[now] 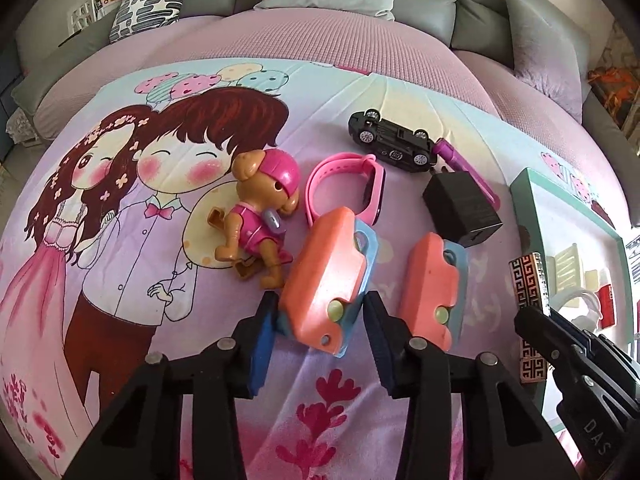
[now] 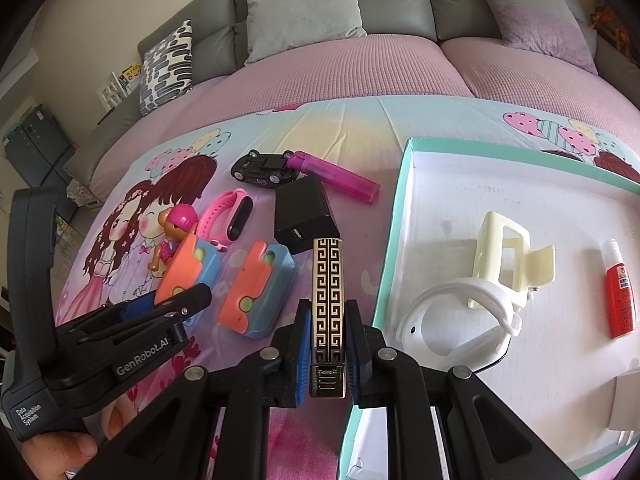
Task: Organize rigid objects
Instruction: 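Grasp the orange-and-blue toy block with the left tool while the right tool holds the harmonica, then carry the block and harmonica into the teal-rimmed tray and open both tools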
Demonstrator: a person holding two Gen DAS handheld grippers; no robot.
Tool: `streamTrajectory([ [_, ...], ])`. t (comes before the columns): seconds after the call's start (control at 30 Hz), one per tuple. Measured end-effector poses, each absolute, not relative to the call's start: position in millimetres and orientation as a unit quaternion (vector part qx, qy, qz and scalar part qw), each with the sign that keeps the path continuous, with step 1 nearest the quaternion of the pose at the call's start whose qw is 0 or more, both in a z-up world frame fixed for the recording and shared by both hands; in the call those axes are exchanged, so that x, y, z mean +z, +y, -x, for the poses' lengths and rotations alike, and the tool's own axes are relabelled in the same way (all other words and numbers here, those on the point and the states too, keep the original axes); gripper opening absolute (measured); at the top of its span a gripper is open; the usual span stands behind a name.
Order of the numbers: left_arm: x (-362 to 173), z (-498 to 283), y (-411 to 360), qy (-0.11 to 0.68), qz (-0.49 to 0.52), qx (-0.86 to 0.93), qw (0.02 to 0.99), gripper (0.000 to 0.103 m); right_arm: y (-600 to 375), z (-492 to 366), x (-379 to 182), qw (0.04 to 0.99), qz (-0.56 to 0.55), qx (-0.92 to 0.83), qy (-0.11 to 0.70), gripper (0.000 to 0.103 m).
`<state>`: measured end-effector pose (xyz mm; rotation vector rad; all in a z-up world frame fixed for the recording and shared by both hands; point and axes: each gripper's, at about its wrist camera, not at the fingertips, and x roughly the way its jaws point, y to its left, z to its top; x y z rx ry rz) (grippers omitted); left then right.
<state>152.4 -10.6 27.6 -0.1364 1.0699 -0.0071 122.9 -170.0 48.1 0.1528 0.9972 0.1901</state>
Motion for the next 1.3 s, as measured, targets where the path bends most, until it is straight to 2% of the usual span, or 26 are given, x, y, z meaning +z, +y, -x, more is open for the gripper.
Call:
streamTrajectory([
  [0.73,61.3,-142.6,-1.2,0.453,0.109,-0.028,0.884,0.04,-172.0,-120.8,56.1,0.875,-0.074,0.096,0.468,0.017],
  [1.3,113.9,-123.4,-20.3,0.384,0.112,-0.073,0.913,0.04,-197.3,-111.4,86.6,0.894,-0.085,0.085,0.432,0.017],
])
